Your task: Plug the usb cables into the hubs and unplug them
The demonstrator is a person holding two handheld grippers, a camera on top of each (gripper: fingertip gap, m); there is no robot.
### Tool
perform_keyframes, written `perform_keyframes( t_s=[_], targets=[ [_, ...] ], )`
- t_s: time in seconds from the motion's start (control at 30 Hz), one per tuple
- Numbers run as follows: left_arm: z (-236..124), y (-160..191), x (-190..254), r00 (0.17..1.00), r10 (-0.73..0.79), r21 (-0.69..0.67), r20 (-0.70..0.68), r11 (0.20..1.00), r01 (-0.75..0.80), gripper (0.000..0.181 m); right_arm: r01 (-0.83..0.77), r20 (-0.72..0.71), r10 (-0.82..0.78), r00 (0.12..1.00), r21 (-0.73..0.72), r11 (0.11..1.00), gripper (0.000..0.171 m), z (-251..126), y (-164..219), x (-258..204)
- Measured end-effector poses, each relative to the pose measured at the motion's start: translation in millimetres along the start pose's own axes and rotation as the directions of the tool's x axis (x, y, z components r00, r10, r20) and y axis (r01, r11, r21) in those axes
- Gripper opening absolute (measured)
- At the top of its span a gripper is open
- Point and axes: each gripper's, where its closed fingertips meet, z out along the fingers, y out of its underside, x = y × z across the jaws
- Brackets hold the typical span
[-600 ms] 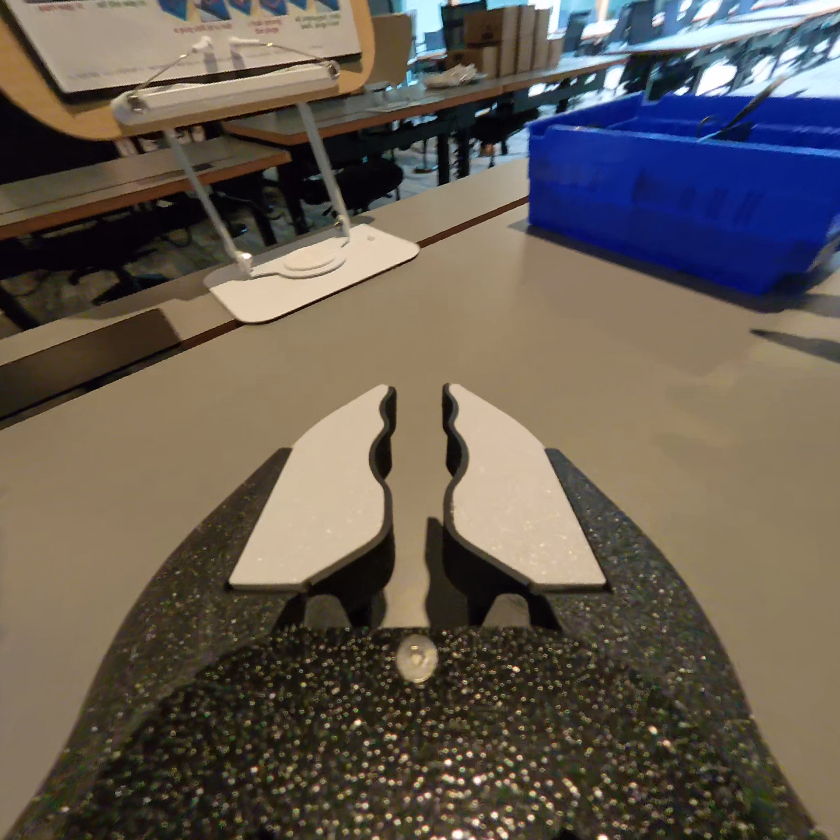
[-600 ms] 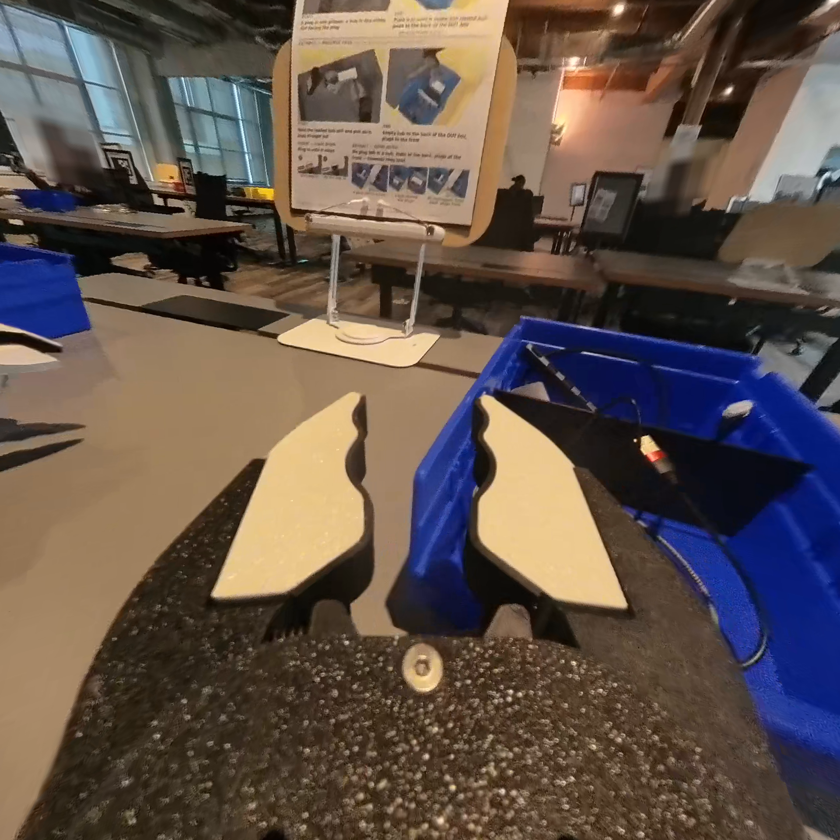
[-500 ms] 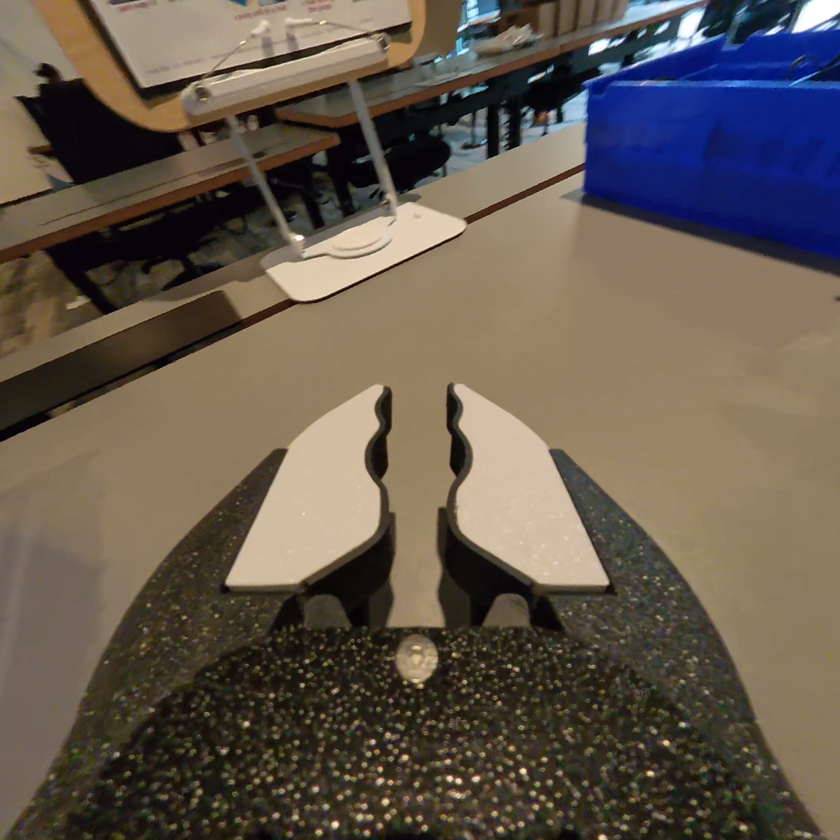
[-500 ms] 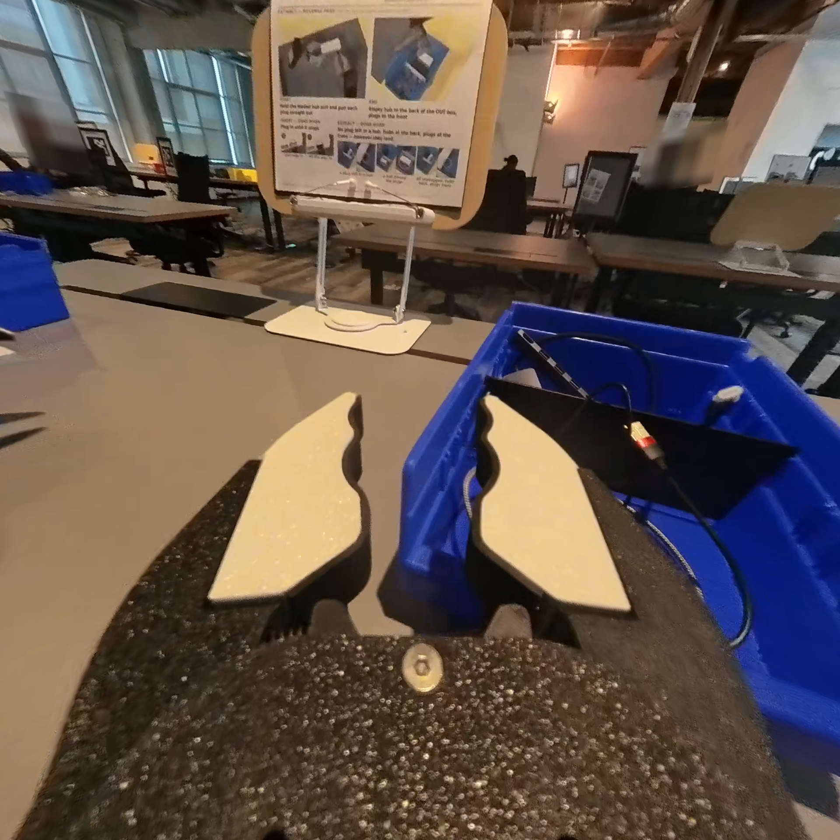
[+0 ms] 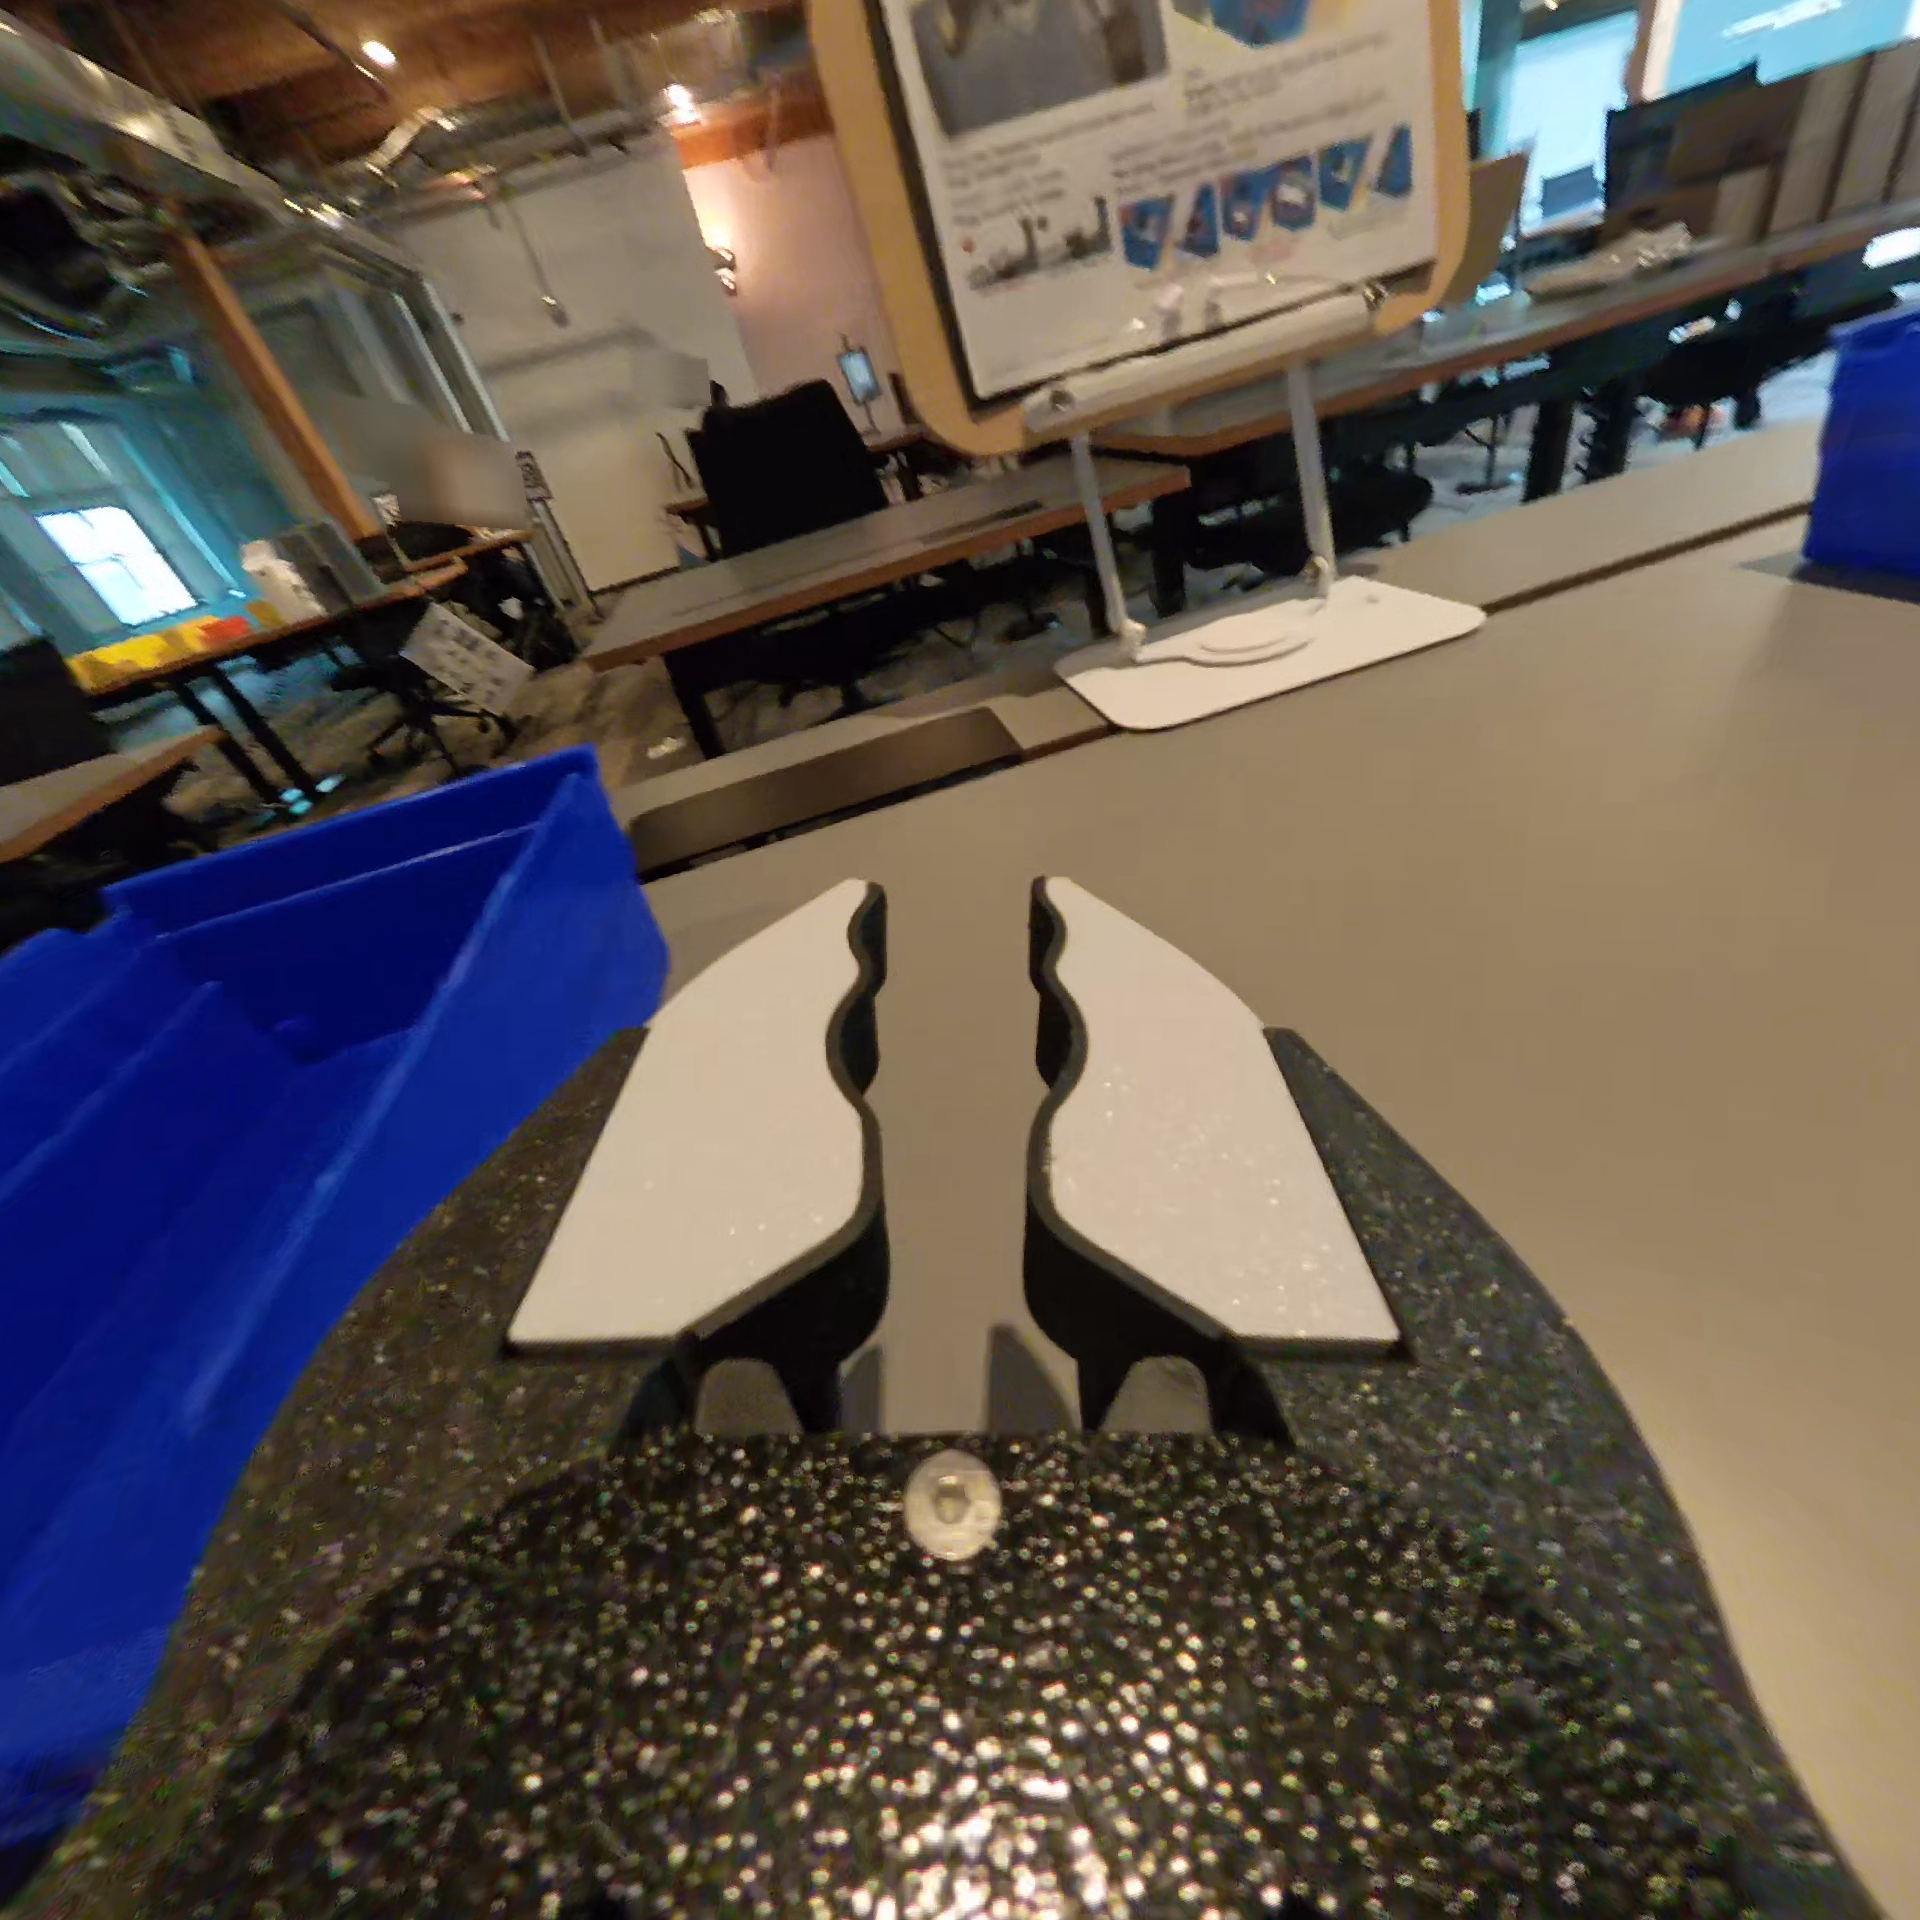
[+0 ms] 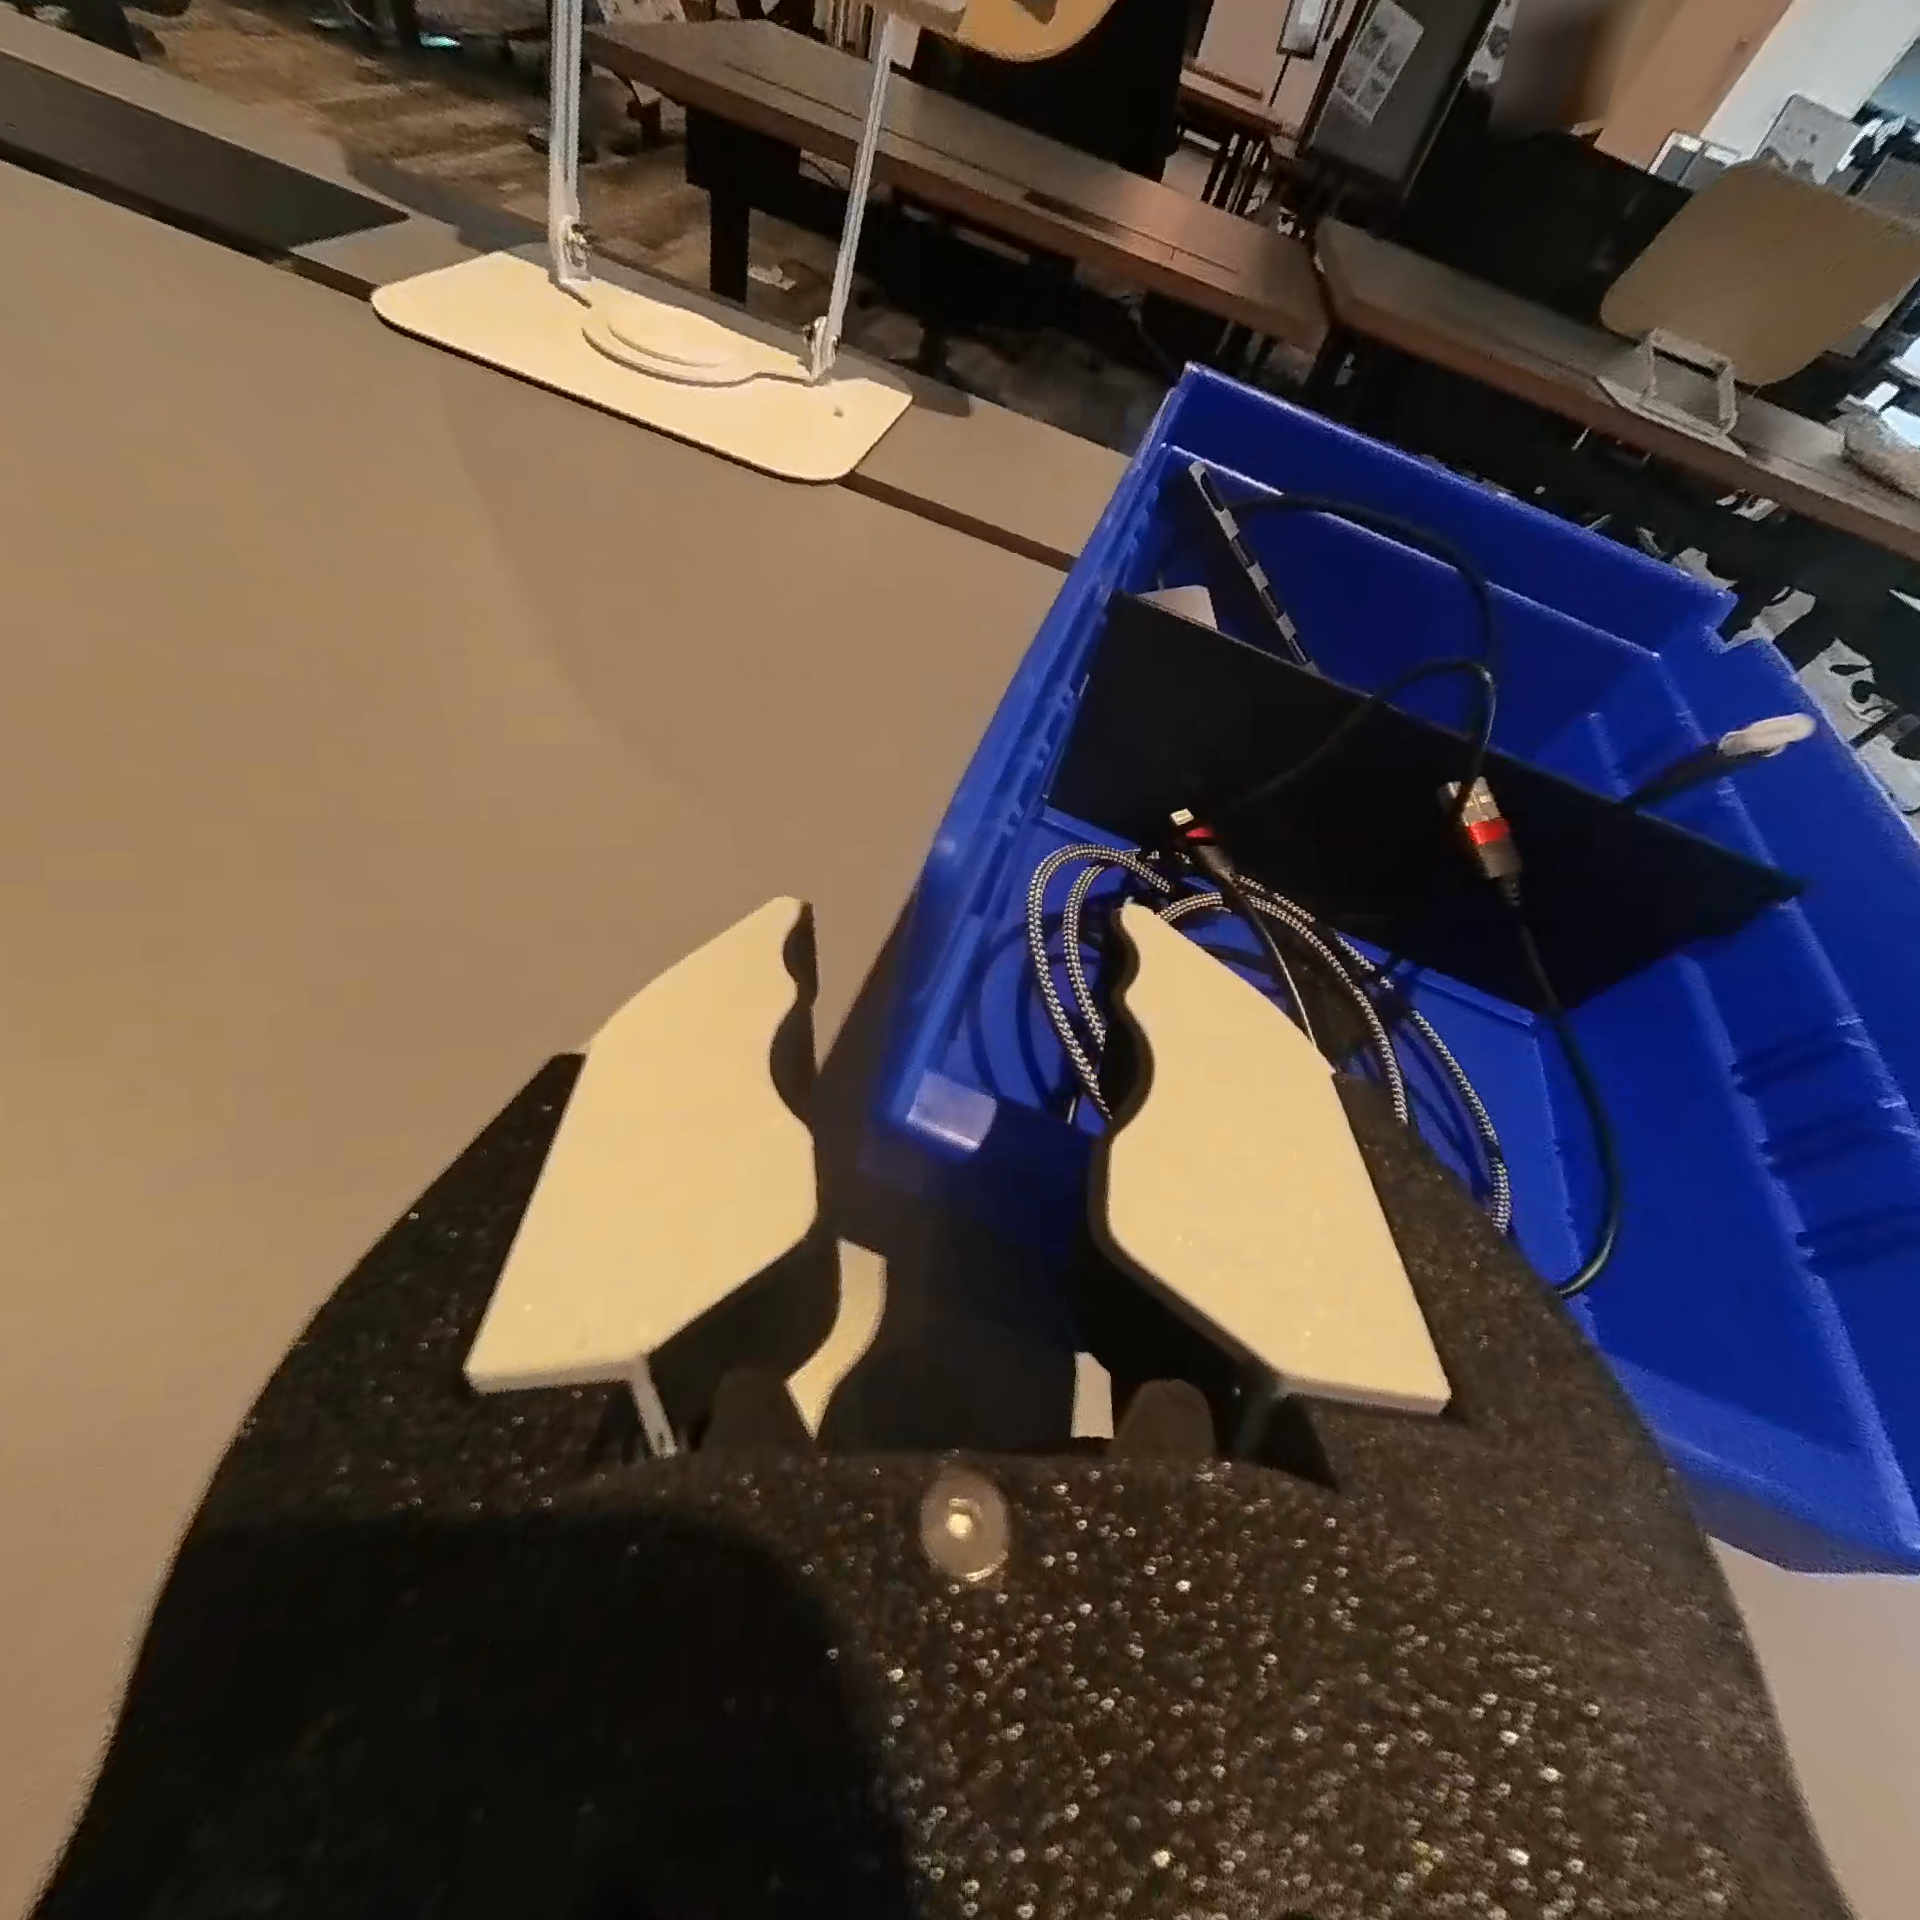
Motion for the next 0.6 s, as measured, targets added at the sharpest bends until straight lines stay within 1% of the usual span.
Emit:
perform_keyframes(
  t_s=[0.07,0.13,0.23,0.27,0.33,0.4,0.43,0.5,0.6],
  targets=[
    [-15.8,-6.0,-17.0,0.997,0.003,0.044,0.080,0.999,-0.006,0.027,0.006,-0.002,-0.006,1.000,0.002,1.000,0.053,0.7,0.1,-0.3],
    [-33.3,-13.0,-37.7,0.982,0.021,0.093,0.190,0.995,-0.039,0.028,0.012,-0.003,-0.012,1.000,0.010,1.000,0.052,0.8,-1.7,-1.1],
    [-54.0,-13.6,-67.9,0.941,0.037,0.106,0.337,0.991,-0.077,0.030,0.017,-0.006,-0.017,1.000,0.019,1.000,0.051,0.7,-3.8,-2.5],
    [-58.3,-9.3,-76.1,0.929,0.034,0.091,0.369,0.993,-0.073,0.031,0.017,-0.007,-0.017,1.000,0.021,1.000,0.051,0.6,-4.4,-2.8],
    [-59.7,7.1,-86.9,0.923,0.020,0.036,0.385,0.999,-0.036,0.032,0.013,-0.006,-0.013,1.000,0.021,1.000,0.050,1.0,-4.6,-2.8],
    [-57.2,28.9,-99.3,0.918,-0.022,-0.051,0.396,0.998,0.046,0.037,0.004,0.004,-0.004,1.000,0.012,1.000,0.050,2.3,-3.0,-4.0],
    [-57.3,35.6,-106.2,0.912,-0.036,-0.073,0.409,0.995,0.072,0.037,0.001,0.010,-0.001,1.000,0.007,1.000,0.050,3.0,-2.3,-4.9],
    [-56.5,49.3,-117.1,0.905,-0.046,-0.126,0.424,0.986,0.109,0.037,0.002,0.016,-0.001,1.000,-0.004,1.000,0.050,4.1,-0.3,-6.6],
    [-51.8,69.0,-123.1,0.916,-0.031,-0.221,0.400,0.967,0.129,0.029,0.008,0.021,-0.007,1.000,-0.015,1.000,0.049,5.7,2.3,-8.1]
  ],
)
